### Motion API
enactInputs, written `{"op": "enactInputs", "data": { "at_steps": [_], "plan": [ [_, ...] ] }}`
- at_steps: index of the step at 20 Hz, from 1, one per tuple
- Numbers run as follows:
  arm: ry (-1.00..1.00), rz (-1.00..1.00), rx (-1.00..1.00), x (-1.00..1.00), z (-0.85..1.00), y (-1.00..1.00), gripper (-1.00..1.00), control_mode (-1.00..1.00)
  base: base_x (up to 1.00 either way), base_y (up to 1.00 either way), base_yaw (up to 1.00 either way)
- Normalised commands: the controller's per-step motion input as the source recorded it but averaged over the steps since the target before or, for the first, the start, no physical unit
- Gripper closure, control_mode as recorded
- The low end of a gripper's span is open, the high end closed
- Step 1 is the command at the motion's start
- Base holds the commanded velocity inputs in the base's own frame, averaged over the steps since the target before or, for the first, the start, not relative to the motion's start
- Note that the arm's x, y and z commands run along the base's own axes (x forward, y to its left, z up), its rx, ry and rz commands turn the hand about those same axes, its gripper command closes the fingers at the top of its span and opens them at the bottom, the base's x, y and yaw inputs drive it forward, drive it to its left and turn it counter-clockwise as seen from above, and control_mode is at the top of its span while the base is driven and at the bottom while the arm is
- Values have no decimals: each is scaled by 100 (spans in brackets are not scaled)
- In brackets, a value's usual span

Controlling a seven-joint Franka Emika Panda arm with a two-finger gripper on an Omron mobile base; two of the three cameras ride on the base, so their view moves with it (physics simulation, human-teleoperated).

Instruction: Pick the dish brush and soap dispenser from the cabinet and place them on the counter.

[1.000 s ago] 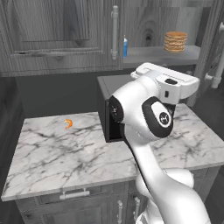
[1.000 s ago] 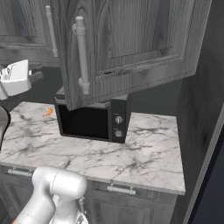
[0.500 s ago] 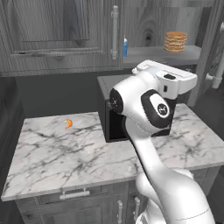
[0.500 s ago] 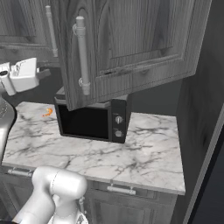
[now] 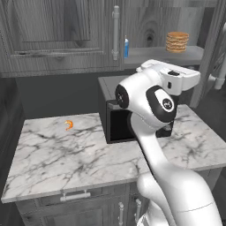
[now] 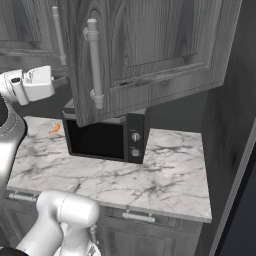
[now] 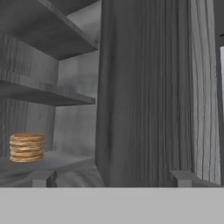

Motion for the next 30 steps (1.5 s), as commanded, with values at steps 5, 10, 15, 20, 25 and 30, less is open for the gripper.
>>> {"op": "enactInputs", "data": {
  "at_steps": [5,10,15,20,25,30],
  "plan": [
    [1,-2,0,29,-5,-3,-100,-100,0,0,0],
    [0,-4,0,17,-2,-11,-100,-100,0,0,0],
    [0,-6,0,1,0,-35,-100,-100,0,0,0],
    [0,-5,0,0,0,-49,-100,-100,0,0,0],
    [0,-6,0,0,0,-54,-100,-100,0,0,0],
    [0,-6,0,-2,0,-57,-100,-100,0,0,0]
  ]
}}
